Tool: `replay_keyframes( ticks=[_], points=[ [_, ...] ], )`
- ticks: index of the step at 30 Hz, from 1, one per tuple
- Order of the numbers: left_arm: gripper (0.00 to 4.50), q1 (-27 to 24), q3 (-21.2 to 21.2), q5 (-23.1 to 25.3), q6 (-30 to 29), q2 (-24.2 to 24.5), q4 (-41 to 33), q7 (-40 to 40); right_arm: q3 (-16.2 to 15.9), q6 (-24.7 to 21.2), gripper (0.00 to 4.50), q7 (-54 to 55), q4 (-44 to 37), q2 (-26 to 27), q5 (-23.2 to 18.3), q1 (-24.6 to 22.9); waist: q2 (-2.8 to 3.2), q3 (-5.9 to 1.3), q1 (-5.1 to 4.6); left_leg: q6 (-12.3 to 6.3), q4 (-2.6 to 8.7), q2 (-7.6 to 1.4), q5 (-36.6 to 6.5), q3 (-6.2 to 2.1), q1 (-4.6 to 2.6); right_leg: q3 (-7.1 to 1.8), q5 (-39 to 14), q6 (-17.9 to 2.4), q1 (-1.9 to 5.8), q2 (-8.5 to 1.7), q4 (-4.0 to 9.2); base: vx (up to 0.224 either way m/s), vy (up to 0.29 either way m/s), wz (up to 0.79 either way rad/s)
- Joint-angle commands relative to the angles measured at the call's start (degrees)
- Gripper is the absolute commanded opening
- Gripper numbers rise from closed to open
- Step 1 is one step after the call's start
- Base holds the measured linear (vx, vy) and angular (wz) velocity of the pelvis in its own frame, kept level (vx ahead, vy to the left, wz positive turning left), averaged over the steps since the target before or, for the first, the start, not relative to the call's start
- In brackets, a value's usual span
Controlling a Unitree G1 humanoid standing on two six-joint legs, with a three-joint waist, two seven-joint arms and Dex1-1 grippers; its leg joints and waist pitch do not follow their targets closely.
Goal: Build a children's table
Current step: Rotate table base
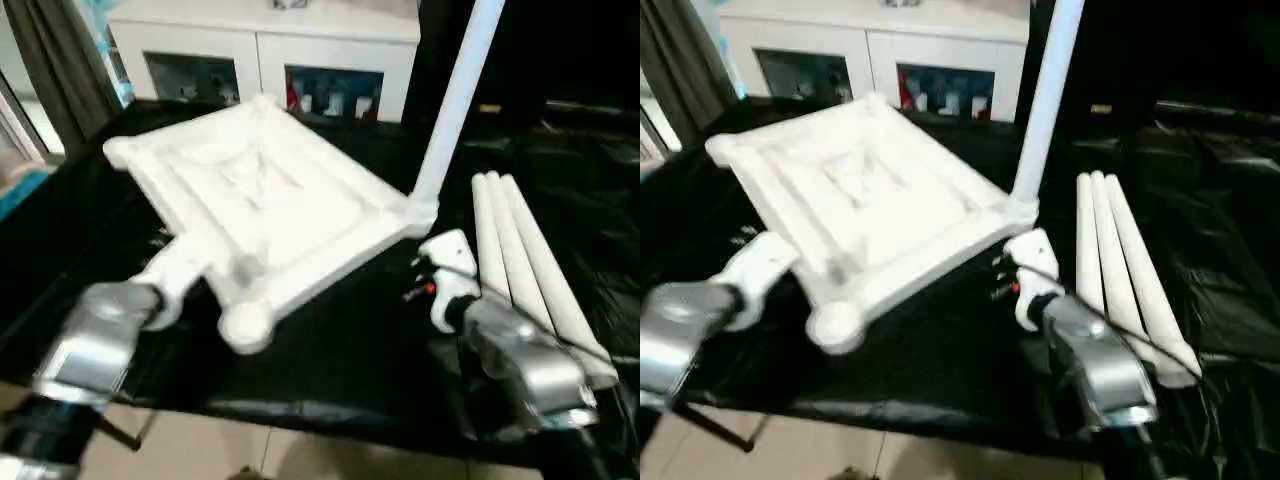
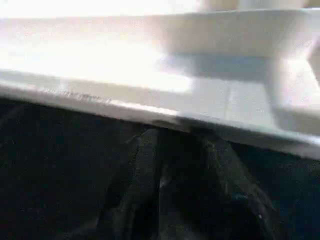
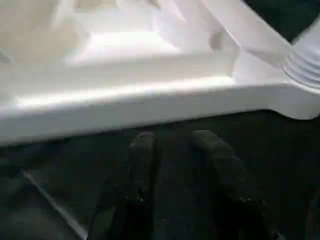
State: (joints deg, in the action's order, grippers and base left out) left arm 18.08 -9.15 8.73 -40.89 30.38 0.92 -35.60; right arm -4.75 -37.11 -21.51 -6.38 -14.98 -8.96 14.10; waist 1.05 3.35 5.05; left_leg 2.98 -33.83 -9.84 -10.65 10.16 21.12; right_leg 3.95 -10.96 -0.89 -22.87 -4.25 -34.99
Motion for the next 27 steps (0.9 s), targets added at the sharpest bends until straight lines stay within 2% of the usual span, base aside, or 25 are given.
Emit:
replay_keyframes(
  ticks=[1, 2, 3, 4, 5, 6, 7, 8, 9, 10, 11, 12, 13, 15, 16, 18, 19, 20, 21, 24, 25, 26, 27],
  points=[
    [1.27, 0.9, -1.6, -0.3, -0.5, -0.8, -1.8, -0.6, 2.4, -5.4, 1.24, 1.5, -5.1, -0.4, -1.6, 0.5, 1.10, -3.37, -0.33, 1.04, 4.64, -2.96, -15.9, -1.52, -0.98, -3.25, -16.4, -7.9, 2.28, -3.72, 5.10, 0.000, 0.000, 0.00],
    [1.27, 1.2, -2.2, -0.3, -0.8, -1.8, -2.2, -0.5, 3.7, -8.5, 1.24, 2.7, -7.6, -0.1, -1.7, 0.7, 1.29, -3.46, -0.29, 1.24, 4.60, -2.94, -15.0, -1.59, -0.88, -3.24, -15.5, -7.9, 2.36, -3.70, 4.87, 0.000, 0.000, 0.00],
    [1.27, 1.5, -3.0, -0.2, -0.7, -2.7, -2.4, -0.3, 4.9, -10.7, 1.24, 4.2, -8.9, 0.2, -1.0, 1.2, 1.18, -3.41, -0.42, 1.23, 4.59, -2.91, -14.6, -1.51, -0.79, -3.29, -15.1, -8.0, 2.34, -3.63, 4.95, 0.000, 0.000, 0.00],
    [1.27, 1.5, -3.0, -0.2, -0.7, -2.7, -2.4, -0.3, 5.0, -10.9, 1.24, 4.3, -9.0, 0.3, -1.0, 1.2, 1.18, -3.54, -0.41, 1.25, 4.52, -2.83, -13.8, -1.54, -0.73, -3.22, -14.1, -8.2, 2.39, -3.61, 4.72, 0.000, 0.000, 0.00],
    [1.27, 1.7, -3.5, -0.2, -0.9, -3.5, -2.5, 0.0, 5.6, -12.7, 1.24, 5.1, -9.8, 0.4, -0.4, 1.5, 1.73, -3.49, -0.50, 1.42, 4.47, -2.75, -13.5, -1.56, -0.68, -3.21, -13.9, -8.4, 2.36, -3.55, 4.66, 0.000, 0.000, 0.00],
    [1.27, 2.0, -4.4, -0.2, -0.6, -4.8, -2.6, 0.6, 6.9, -16.1, 1.24, 6.5, -11.1, 0.6, 0.3, 2.1, 1.49, -3.68, -0.60, 1.43, 4.29, -2.65, -12.6, -1.50, -0.68, -3.17, -12.6, -8.4, 2.55, -3.49, 4.64, 0.000, 0.000, 0.00],
    [1.27, 2.1, -4.8, -0.2, -0.5, -5.1, -2.6, 0.7, 7.3, -17.4, 1.24, 7.0, -11.7, 0.7, 0.3, 2.3, 1.47, -3.66, -0.59, 1.30, 4.26, -2.62, -12.1, -1.46, -0.59, -3.18, -12.3, -8.4, 2.51, -3.52, 4.63, 0.000, 0.000, 0.00],
    [1.27, 2.3, -5.0, -0.2, -0.4, -5.4, -2.5, 0.9, 7.9, -18.9, 1.24, 7.8, -12.2, 1.0, 0.6, 2.4, 1.49, -3.66, -0.56, 1.14, 4.21, -2.55, -11.8, -1.41, -0.55, -3.20, -12.2, -8.3, 2.56, -3.57, 4.69, 0.000, 0.000, 0.00],
    [1.27, 2.5, -5.4, 0.0, -0.4, -6.0, -2.3, 1.3, 9.0, -22.3, 1.41, 9.4, -13.4, 1.4, 0.9, 2.8, 1.58, -3.74, -0.64, 1.02, 4.11, -2.51, -11.0, -1.40, -0.50, -3.21, -11.8, -8.2, 2.58, -3.44, 4.57, 0.000, 0.000, 0.00],
    [1.27, 2.7, -5.3, 0.1, -0.2, -6.3, -2.0, 1.8, 9.6, -23.6, 1.52, 10.0, -13.8, 1.6, 0.9, 3.0, 1.67, -3.91, -0.55, 0.99, 4.05, -2.53, -10.2, -1.45, -0.55, -3.15, -11.2, -8.1, 2.64, -3.51, 4.50, 0.000, 0.000, 0.00],
    [1.27, 3.1, -5.1, 0.2, 0.6, -7.2, -1.1, 2.8, 11.1, -27.6, 1.60, 11.5, -15.3, 2.3, 0.9, 3.7, 1.70, -3.86, -0.65, 0.96, 4.02, -2.47, -9.9, -1.39, -0.54, -3.18, -10.9, -8.2, 2.60, -3.37, 4.49, 0.000, 0.000, 0.00],
    [1.27, 3.2, -5.1, 0.2, 0.6, -7.3, -1.1, 2.8, 11.1, -27.7, 1.63, 11.6, -15.3, 2.3, 0.9, 3.7, 1.57, -3.98, -0.54, 0.93, 3.96, -2.50, -9.3, -1.40, -0.64, -3.15, -10.4, -8.3, 2.64, -3.38, 4.35, 0.000, 0.000, 0.00],
    [1.27, 3.6, -5.0, 0.5, 1.8, -8.1, -0.3, 3.8, 13.1, -32.8, 1.72, 13.5, -17.2, 3.4, 0.6, 4.8, 1.02, -3.92, -0.69, 0.85, 3.96, -2.46, -8.6, -1.31, -0.53, -3.16, -10.0, -8.2, 2.68, -3.29, 4.44, 0.000, 0.000, 0.00],
    [1.27, 3.7, -4.7, -0.1, 2.3, -8.7, -0.3, 3.8, 14.0, -34.6, 1.85, 14.1, -17.9, 3.9, 0.6, 5.4, 1.45, -3.90, -0.58, 0.89, 3.93, -2.46, -8.2, -1.31, -0.62, -3.19, -10.4, -7.9, 2.56, -3.36, 4.40, 0.000, 0.000, 0.00],
    [1.27, 4.0, -4.6, -0.8, 2.5, -9.8, -0.9, 3.9, 15.9, -38.0, 2.01, 14.9, -18.5, 4.9, 1.1, 7.0, 1.00, -3.90, -0.70, 0.97, 3.98, -2.47, -8.2, -1.29, -0.62, -3.21, -11.0, -7.8, 2.68, -3.41, 4.34, 0.000, 0.000, 0.00],
    [1.27, 4.0, -5.0, -0.9, 2.8, -9.8, -1.4, 3.4, 16.5, -39.1, 2.15, 15.1, -18.6, 5.0, 1.5, 7.6, 1.25, -3.88, -0.55, 1.20, 3.96, -2.50, -8.2, -1.26, -0.68, -3.22, -12.1, -7.3, 2.52, -3.55, 4.50, 0.000, 0.000, 0.00],
    [1.27, 3.6, -5.6, -1.2, 2.2, -9.9, -2.6, 3.0, 17.6, -41.8, 2.15, 15.6, -18.8, 5.1, 1.8, 8.8, 0.93, -3.86, -0.58, 1.39, 4.01, -2.48, -8.0, -1.29, -0.70, -3.24, -12.6, -7.0, 2.59, -3.53, 4.36, 0.000, 0.000, 0.00],
    [1.27, 3.4, -5.6, -1.7, 1.8, -10.0, -3.3, 2.6, 18.0, -42.9, 2.28, 15.8, -18.8, 5.0, 1.9, 9.4, 1.09, -3.85, -0.54, 1.47, 4.00, -2.50, -7.9, -1.27, -0.69, -3.26, -12.5, -6.7, 2.52, -3.55, 4.43, 0.000, 0.000, 0.00],
    [1.27, 3.1, -5.7, -2.0, 1.4, -9.9, -3.9, 2.1, 18.2, -43.8, 2.40, 15.8, -18.7, 4.7, 2.0, 9.9, 0.78, -3.86, -0.59, 1.50, 3.98, -2.48, -7.7, -1.22, -0.72, -3.25, -12.5, -6.6, 2.51, -3.52, 4.42, 0.000, 0.000, 0.00],
    [1.27, 2.5, -6.1, -3.1, 2.6, -9.4, -5.1, 0.3, 19.1, -47.5, 2.65, 16.3, -18.9, 4.2, 1.9, 11.5, 0.98, -3.86, -0.40, 1.71, 3.93, -2.42, -6.5, -1.20, -0.72, -3.28, -11.7, -6.4, 2.51, -3.51, 4.26, 0.000, 0.000, 0.00],
    [1.27, 2.2, -6.0, -3.6, 2.8, -9.2, -5.7, -0.3, 19.5, -49.0, 2.65, 16.4, -19.1, 4.1, 1.8, 12.0, 0.40, -3.92, -0.44, 1.57, 3.91, -2.40, -6.3, -1.11, -0.70, -3.26, -11.6, -6.4, 2.60, -3.50, 4.30, 0.000, 0.000, 0.00],
    [1.27, 2.2, -6.0, -3.6, 2.8, -9.2, -5.7, -0.3, 19.5, -49.0, 2.72, 16.4, -19.1, 4.1, 1.8, 12.0, 0.60, -3.94, -0.35, 1.61, 3.91, -2.44, -5.9, -1.22, -0.66, -3.27, -11.4, -6.5, 2.65, -3.58, 4.08, 0.000, 0.000, 0.00],
    [1.27, 1.7, -5.8, -4.8, 3.9, -8.8, -6.8, -2.1, 20.3, -51.2, 2.79, 16.4, -19.5, 4.0, 1.8, 12.8, 0.77, -3.86, -0.33, 1.67, 3.89, -2.44, -6.1, -1.12, -0.73, -3.30, -11.7, -6.4, 2.48, -3.57, 4.25, 0.000, 0.000, 0.00]
  ],
)
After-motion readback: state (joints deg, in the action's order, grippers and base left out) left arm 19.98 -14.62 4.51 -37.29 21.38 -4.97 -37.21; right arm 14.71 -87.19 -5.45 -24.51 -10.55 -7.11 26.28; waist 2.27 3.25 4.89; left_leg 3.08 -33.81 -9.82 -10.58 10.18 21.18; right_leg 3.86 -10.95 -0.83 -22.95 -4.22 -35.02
